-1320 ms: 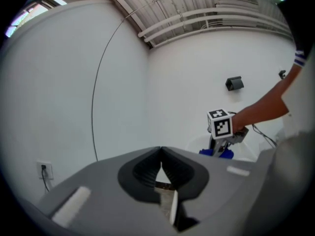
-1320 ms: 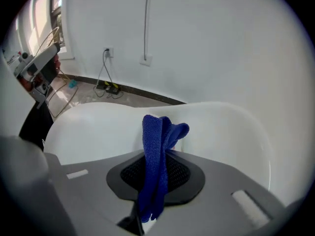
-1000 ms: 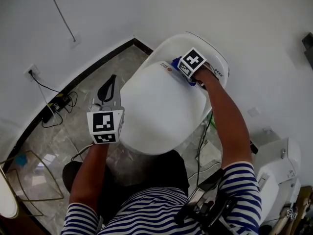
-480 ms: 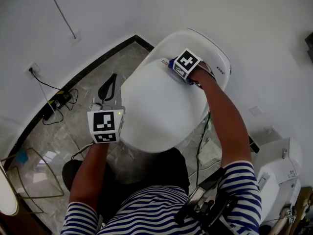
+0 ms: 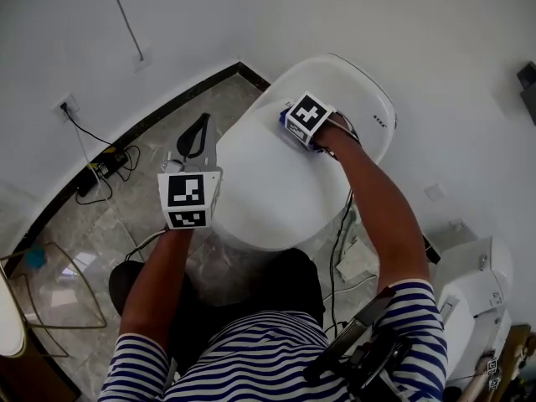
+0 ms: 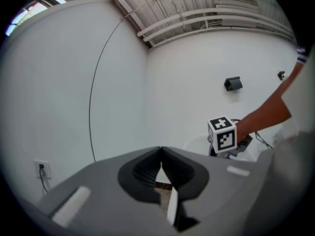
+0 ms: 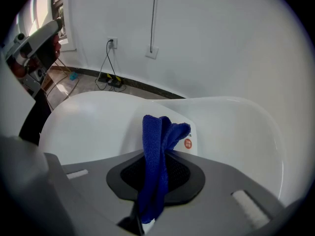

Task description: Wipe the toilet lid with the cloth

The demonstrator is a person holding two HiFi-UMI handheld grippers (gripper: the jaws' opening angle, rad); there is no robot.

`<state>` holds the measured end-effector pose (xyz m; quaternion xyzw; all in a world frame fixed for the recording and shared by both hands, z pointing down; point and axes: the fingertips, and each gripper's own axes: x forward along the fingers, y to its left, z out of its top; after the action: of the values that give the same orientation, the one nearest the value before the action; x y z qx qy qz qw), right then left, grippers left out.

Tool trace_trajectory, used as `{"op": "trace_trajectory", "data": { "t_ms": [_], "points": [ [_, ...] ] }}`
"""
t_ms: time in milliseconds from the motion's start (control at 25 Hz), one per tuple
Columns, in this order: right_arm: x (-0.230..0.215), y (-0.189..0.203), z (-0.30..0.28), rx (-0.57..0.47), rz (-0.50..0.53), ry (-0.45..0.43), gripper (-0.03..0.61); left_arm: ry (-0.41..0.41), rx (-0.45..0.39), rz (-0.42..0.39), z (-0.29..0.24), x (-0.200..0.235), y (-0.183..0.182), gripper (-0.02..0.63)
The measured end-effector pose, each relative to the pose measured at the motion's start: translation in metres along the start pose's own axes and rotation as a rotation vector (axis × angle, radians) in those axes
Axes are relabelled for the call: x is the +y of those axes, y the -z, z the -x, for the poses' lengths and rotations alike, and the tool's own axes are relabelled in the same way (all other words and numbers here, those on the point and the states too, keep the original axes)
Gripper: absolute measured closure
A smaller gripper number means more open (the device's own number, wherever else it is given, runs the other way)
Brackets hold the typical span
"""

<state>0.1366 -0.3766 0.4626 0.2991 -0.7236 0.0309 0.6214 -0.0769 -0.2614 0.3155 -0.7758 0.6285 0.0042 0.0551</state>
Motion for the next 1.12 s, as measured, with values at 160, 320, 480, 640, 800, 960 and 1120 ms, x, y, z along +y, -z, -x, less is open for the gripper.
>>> {"op": "trace_trajectory", "data": {
  "t_ms": [160, 320, 480, 640, 800, 960, 1120],
  "points": [
    [0.03, -0.016, 0.007, -0.007, 0.033, -0.019, 0.517, -0.002, 0.001, 0.001, 0.005, 0.005, -0.002, 0.609],
    [0.057, -0.032, 0.012, -0.016, 0.054, -0.046, 0.517, -0.017, -0.003, 0.007, 0.01, 0.016, -0.003, 0.609],
    [0.083, -0.047, 0.017, -0.028, 0.053, -0.071, 0.517, -0.034, 0.006, 0.022, 0.014, 0.028, 0.0, 0.609],
    [0.107, -0.058, 0.022, -0.041, 0.057, -0.087, 0.517, -0.044, 0.004, 0.023, 0.017, 0.034, 0.0, 0.609],
    [0.136, -0.062, 0.028, -0.048, 0.061, -0.141, 0.517, -0.052, 0.006, 0.024, 0.019, 0.038, 0.001, 0.609],
    [0.173, -0.064, 0.037, -0.045, 0.084, -0.202, 0.517, -0.067, 0.0, 0.033, 0.021, 0.045, 0.0, 0.609],
    [0.216, -0.065, 0.046, -0.047, 0.096, -0.31, 0.517, -0.086, -0.002, 0.043, 0.022, 0.05, 0.0, 0.609]
  ]
}}
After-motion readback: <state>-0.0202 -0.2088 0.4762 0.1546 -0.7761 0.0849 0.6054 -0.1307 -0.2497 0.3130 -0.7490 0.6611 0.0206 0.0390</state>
